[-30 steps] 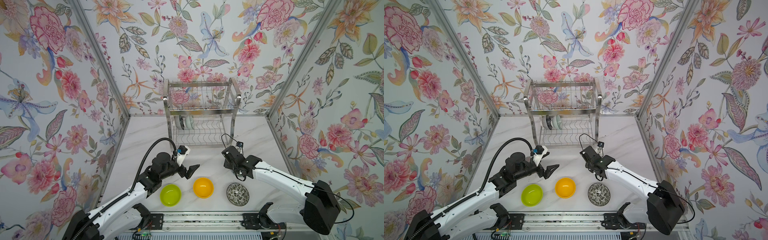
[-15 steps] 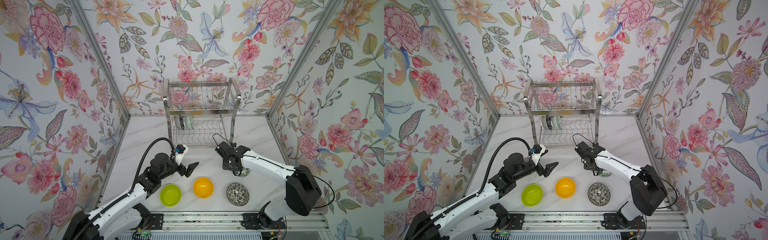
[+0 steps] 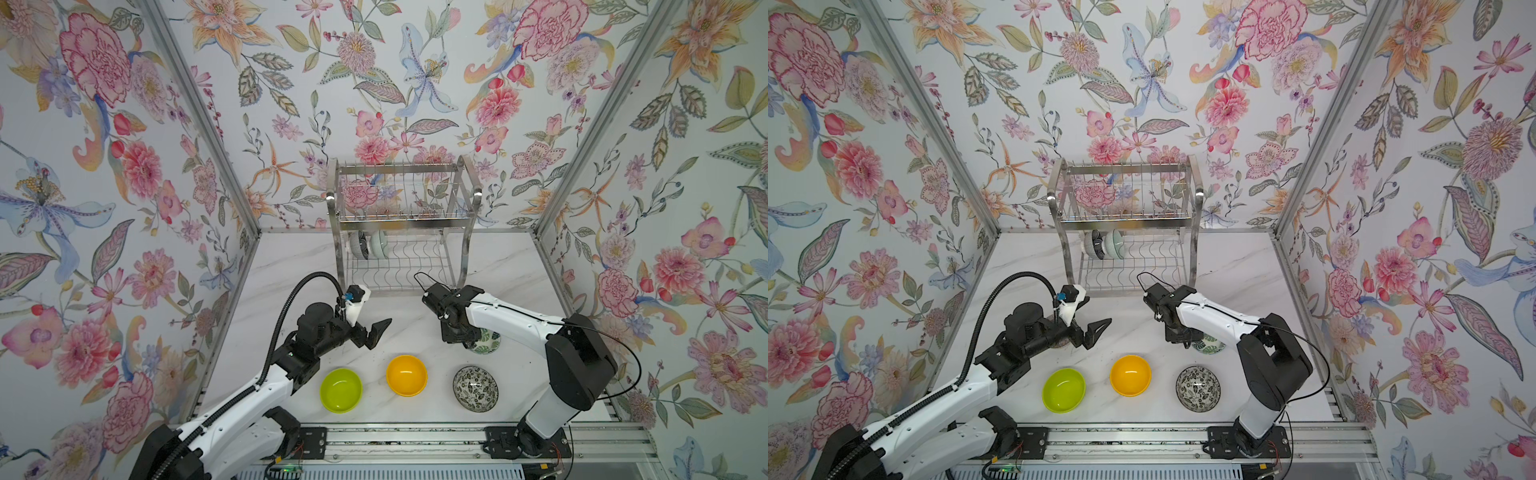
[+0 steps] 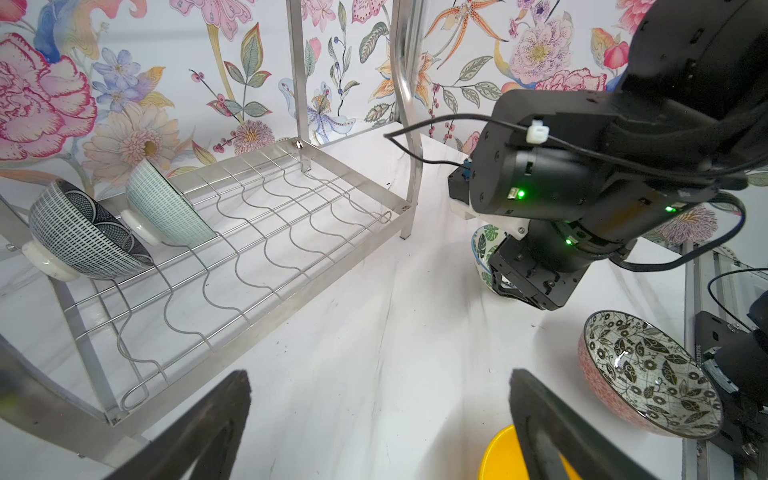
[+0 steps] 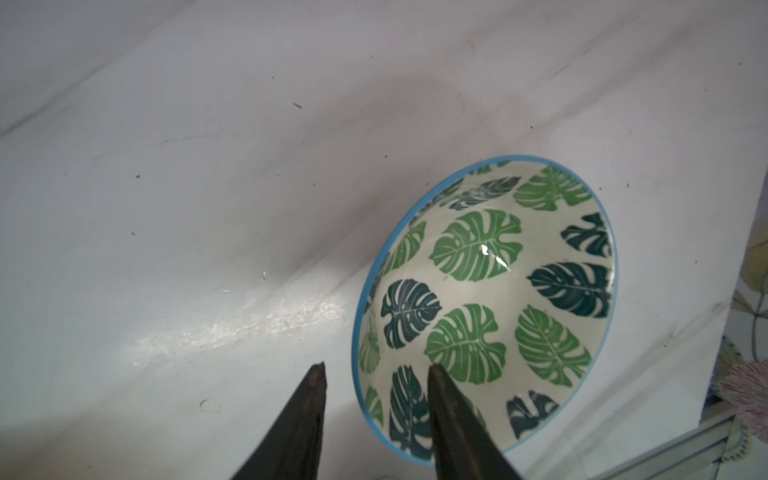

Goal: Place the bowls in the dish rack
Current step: 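Lower the right gripper onto the leaf-print bowl's rim and pinch it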

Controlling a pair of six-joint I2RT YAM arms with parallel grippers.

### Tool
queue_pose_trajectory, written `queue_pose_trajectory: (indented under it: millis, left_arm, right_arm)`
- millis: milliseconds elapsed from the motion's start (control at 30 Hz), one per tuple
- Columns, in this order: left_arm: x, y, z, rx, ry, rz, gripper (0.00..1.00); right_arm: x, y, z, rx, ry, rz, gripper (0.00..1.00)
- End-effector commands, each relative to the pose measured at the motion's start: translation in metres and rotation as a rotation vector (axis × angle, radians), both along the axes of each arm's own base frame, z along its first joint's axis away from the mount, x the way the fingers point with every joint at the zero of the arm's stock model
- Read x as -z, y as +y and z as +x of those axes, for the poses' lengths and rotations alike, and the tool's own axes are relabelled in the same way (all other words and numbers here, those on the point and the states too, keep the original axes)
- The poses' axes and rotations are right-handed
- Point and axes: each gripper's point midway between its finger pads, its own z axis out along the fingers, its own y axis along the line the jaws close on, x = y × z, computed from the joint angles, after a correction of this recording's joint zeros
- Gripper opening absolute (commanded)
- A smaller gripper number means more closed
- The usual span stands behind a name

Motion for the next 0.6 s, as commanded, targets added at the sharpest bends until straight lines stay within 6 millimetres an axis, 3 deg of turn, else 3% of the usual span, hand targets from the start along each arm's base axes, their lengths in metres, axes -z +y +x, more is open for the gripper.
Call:
queue_pose_trajectory:
  millis: [0, 567]
  left_arm:
    - [0.002, 0.004, 0.004, -0.019, 0.009, 0.014, 0.99]
    - [0.008, 0.012, 0.011, -0.068, 0.006, 0.051, 0.99]
  right_arm:
    - [0.002, -0.002, -0.001, -0.044, 0.037, -0.057, 0.39]
    - [0.013, -0.012, 0.001, -0.101, 0.073, -0.193, 0.28]
